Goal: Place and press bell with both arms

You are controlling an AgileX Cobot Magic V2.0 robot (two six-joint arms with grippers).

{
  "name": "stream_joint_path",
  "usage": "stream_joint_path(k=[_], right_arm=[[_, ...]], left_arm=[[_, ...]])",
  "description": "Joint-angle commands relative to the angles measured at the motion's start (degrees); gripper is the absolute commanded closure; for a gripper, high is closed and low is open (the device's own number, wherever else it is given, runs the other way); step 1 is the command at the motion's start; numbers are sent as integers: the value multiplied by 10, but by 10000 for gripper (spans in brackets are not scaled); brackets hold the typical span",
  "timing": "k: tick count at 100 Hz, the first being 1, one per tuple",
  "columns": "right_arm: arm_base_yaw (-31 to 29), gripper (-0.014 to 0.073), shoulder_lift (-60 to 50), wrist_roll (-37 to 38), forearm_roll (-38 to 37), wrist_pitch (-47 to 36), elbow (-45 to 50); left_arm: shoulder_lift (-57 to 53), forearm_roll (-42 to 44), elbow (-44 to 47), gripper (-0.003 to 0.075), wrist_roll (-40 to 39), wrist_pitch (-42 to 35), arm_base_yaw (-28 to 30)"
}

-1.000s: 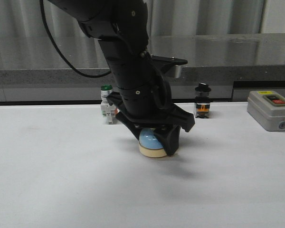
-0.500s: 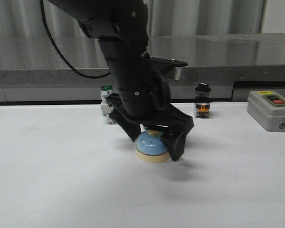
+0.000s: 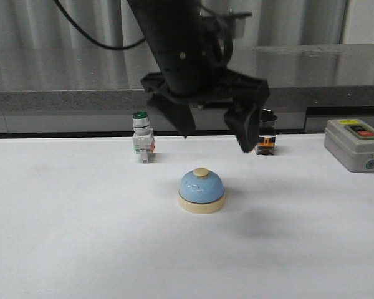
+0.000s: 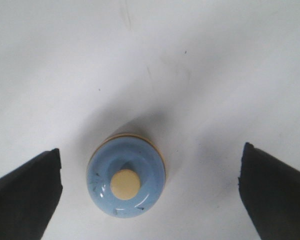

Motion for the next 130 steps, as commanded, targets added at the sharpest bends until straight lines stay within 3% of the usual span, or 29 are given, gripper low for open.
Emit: stream_joint_path(k=[1, 34, 84, 115, 130], right_arm=[[-4, 654, -11, -1, -1, -45, -8], [-4, 654, -11, -1, -1, -45, -8], [-4, 654, -11, -1, -1, -45, -8], [-4, 654, -11, -1, -1, -45, -8], [-4, 654, -11, -1, -1, -45, -8]], left_arm=[[-67, -7, -20, 39, 1, -15, 3], [-190, 2, 36, 70, 0, -41, 73], [-462, -2, 318, 70, -14, -176, 255], [-658, 0, 478, 75, -15, -220, 286], [-745, 0, 531, 146, -15, -221, 287]])
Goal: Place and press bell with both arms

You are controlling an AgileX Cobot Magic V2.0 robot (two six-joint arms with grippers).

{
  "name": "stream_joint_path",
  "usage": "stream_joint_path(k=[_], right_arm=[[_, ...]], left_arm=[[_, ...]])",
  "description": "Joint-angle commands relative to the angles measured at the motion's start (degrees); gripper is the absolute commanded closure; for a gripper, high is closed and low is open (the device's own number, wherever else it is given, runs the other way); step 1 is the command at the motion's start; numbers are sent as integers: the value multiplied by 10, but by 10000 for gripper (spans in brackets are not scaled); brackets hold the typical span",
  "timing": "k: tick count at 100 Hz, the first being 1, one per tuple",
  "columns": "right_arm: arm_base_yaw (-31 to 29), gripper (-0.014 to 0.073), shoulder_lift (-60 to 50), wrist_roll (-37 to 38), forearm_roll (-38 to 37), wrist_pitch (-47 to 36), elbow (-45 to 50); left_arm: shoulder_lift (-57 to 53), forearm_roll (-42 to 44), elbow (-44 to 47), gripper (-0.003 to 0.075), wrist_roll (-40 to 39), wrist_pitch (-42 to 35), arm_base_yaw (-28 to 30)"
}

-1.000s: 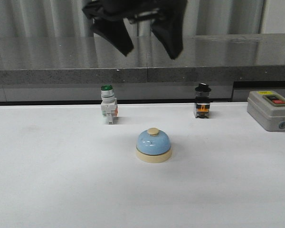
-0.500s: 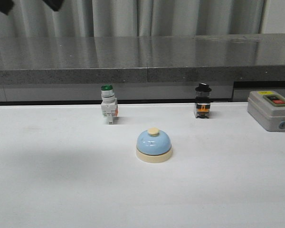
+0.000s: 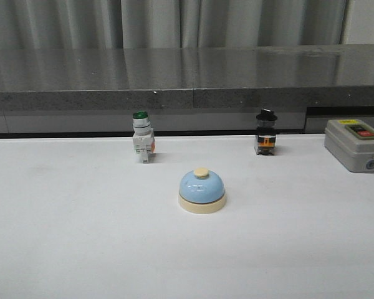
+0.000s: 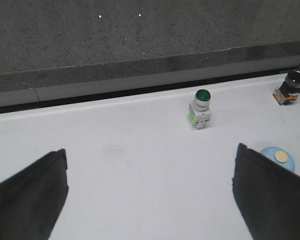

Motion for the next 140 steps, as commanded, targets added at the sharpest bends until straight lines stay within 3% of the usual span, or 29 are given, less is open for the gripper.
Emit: stream_joint_path(k=[1, 13, 49, 122, 140], right_arm=[[-4, 654, -11, -1, -1, -45, -8], [-4, 654, -11, -1, -1, -45, -8], [-4, 654, -11, -1, -1, -45, -8], [-4, 654, -11, -1, -1, -45, -8], [-4, 654, -11, -1, -1, -45, -8]], left_arm=[[-46, -6, 9, 151, -9, -49, 4], [-95, -6, 31, 265, -9, -49, 4], [-117, 0, 36, 743, -9, -49, 4], [-117, 0, 36, 741, -9, -49, 4], [-123, 16, 54, 741, -9, -100, 4]])
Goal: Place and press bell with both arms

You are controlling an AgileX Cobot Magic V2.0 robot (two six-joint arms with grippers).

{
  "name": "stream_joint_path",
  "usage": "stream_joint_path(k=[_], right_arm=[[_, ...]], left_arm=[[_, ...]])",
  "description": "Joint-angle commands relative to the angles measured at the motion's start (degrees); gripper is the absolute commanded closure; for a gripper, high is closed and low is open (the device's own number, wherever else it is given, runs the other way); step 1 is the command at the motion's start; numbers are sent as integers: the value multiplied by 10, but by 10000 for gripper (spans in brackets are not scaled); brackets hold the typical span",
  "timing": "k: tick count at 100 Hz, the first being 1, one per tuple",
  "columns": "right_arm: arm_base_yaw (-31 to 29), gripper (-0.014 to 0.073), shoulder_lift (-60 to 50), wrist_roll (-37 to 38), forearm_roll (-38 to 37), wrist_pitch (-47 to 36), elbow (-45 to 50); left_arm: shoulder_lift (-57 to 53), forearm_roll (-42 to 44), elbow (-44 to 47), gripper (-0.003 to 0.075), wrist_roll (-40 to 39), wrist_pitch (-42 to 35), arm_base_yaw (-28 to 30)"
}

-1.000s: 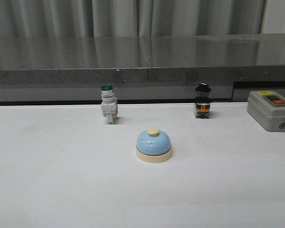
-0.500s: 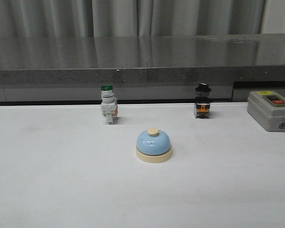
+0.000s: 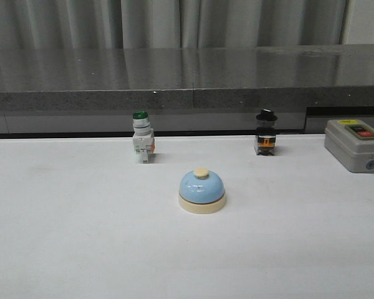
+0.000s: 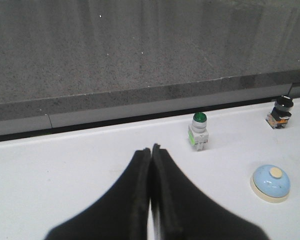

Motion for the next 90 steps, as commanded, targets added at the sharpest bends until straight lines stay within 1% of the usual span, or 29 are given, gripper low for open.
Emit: stream_joint_path(k=[1, 17, 35, 51, 67, 90], right_arm=[[-4, 654, -11, -1, -1, -45, -8], [-4, 654, -11, -1, -1, -45, -8], [-4, 654, -11, -1, -1, -45, -8], [-4, 654, -11, -1, -1, -45, -8], [-4, 654, -11, -1, -1, -45, -8], [-4, 654, -11, -1, -1, -45, -8]], left_arm=[[-4, 7, -3, 741, -9, -75, 2], [-44, 9, 61, 741, -9, -139, 3], [-115, 11, 152, 741, -9, -178, 6], [-179, 12, 225, 741, -9, -192, 41], [-245, 13, 280, 741, -9, -197, 80], [-328, 13, 338, 741, -9, -199, 105]])
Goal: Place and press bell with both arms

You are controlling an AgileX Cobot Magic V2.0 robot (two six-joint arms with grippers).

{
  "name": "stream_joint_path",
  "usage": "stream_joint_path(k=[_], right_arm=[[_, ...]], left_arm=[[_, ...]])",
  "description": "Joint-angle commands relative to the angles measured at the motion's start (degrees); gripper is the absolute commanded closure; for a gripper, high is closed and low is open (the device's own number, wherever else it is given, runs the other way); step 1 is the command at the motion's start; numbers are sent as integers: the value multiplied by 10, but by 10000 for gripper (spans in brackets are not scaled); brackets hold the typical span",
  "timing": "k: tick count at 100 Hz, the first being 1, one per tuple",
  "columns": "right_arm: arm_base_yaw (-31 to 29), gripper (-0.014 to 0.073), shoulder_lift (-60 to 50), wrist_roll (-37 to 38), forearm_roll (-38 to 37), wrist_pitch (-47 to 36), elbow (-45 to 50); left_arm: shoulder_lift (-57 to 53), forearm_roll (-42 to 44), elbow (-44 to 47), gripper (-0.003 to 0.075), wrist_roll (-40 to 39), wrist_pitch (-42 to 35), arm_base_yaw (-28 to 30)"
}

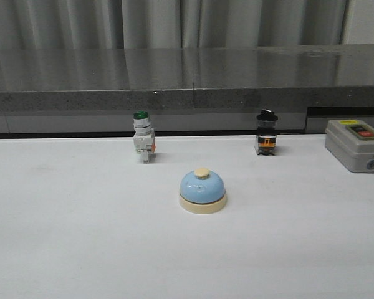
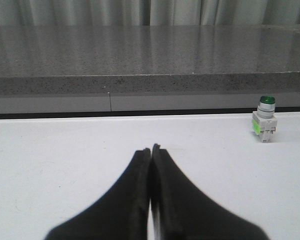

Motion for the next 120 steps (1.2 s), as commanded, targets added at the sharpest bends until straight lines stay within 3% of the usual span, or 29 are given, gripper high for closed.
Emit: stream_joint_path(k=[1, 32, 120], right_arm=[[-4, 654, -11, -1, -1, -45, -8], [-4, 654, -11, -1, -1, -45, -8], [-4, 654, -11, -1, -1, -45, -8]], left_arm=[[-19, -1, -1, 741, -9, -56, 6], [-30, -1, 41, 741, -9, -129, 8], [-30, -1, 41, 741, -9, -128, 8]])
